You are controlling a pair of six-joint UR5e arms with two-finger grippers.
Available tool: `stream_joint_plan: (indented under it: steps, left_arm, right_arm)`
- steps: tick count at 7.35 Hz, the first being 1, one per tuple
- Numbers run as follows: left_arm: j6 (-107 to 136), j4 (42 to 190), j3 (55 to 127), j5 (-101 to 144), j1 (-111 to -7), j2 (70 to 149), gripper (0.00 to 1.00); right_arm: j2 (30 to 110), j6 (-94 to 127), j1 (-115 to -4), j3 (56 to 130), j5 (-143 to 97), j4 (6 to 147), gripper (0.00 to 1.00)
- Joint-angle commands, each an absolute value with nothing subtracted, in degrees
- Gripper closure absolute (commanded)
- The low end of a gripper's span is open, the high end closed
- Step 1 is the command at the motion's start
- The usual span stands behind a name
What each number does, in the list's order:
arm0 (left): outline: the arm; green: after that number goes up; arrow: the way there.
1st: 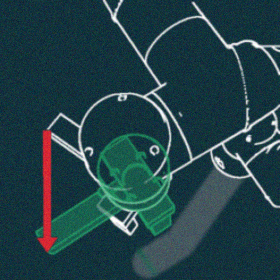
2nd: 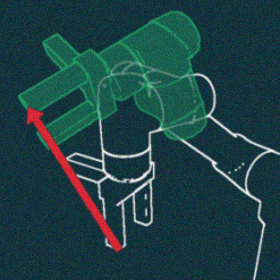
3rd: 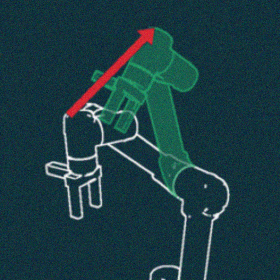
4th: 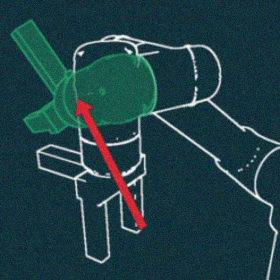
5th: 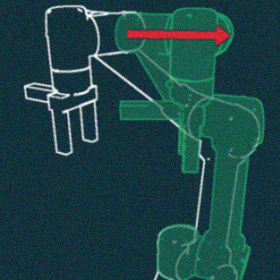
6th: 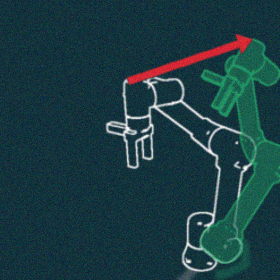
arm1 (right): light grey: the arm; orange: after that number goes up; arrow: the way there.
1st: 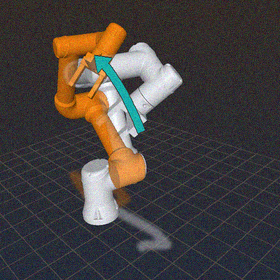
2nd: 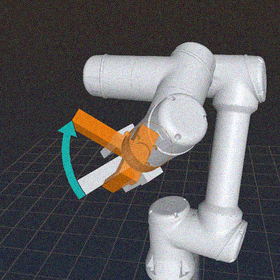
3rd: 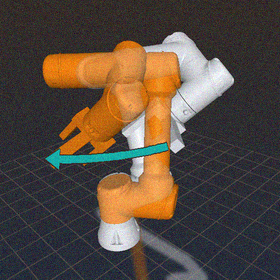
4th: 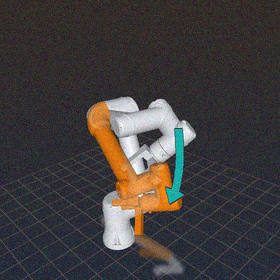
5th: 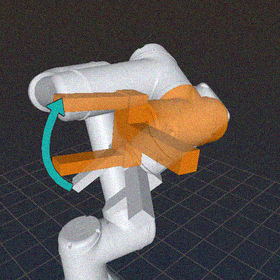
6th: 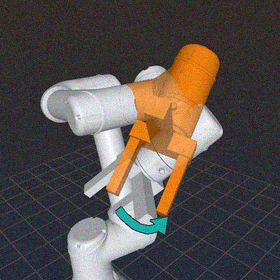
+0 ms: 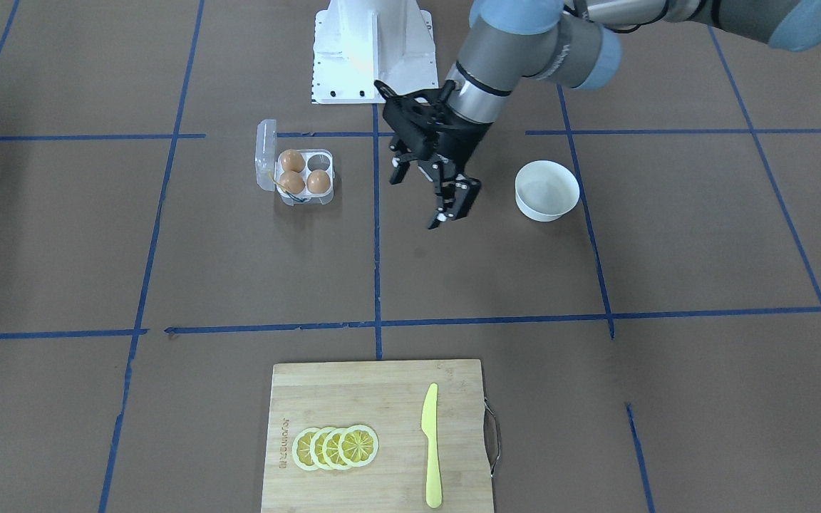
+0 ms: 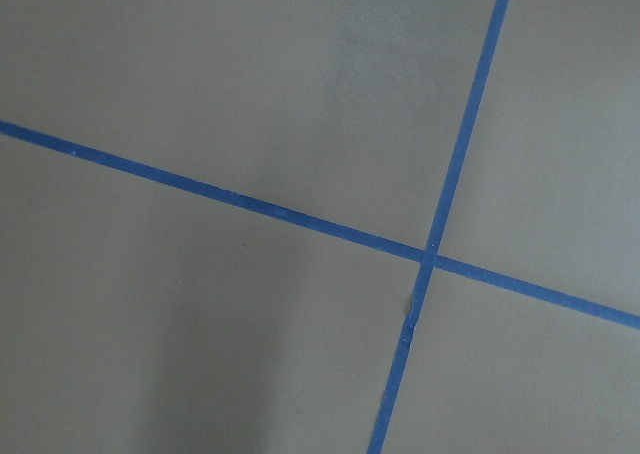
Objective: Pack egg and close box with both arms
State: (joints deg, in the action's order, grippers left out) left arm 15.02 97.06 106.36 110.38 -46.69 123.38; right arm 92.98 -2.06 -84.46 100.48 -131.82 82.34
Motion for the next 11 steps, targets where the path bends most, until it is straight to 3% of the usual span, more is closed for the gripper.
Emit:
stream_joint_plan:
  steps: [1, 3, 5, 8, 11]
  left_arm:
    - [8.2, 89.4, 108.0, 111.7, -58.6, 117.8, 0.0]
    - [0.1, 88.2, 105.1, 111.9, -68.1, 107.7, 0.0]
    - [-12.9, 84.0, 95.7, 114.4, -79.8, 107.1, 0.0]
    - [-18.8, 84.8, 92.4, 124.9, -91.6, 94.7, 0.0]
    - [-17.1, 84.4, 93.1, 136.0, -93.9, 88.8, 0.0]
  right_arm:
    - [93.2, -2.0, -84.5, 100.5, -131.7, 82.4, 0.0]
    - [93.2, -1.9, -84.5, 100.5, -132.0, 82.4, 0.0]
    - [93.1, -1.9, -84.5, 100.8, -132.1, 82.4, 0.0]
    - [93.1, -1.9, -84.4, 101.8, -132.5, 82.4, 0.0]
    - [92.9, 7.6, -79.4, 104.7, -132.1, 82.1, 0.0]
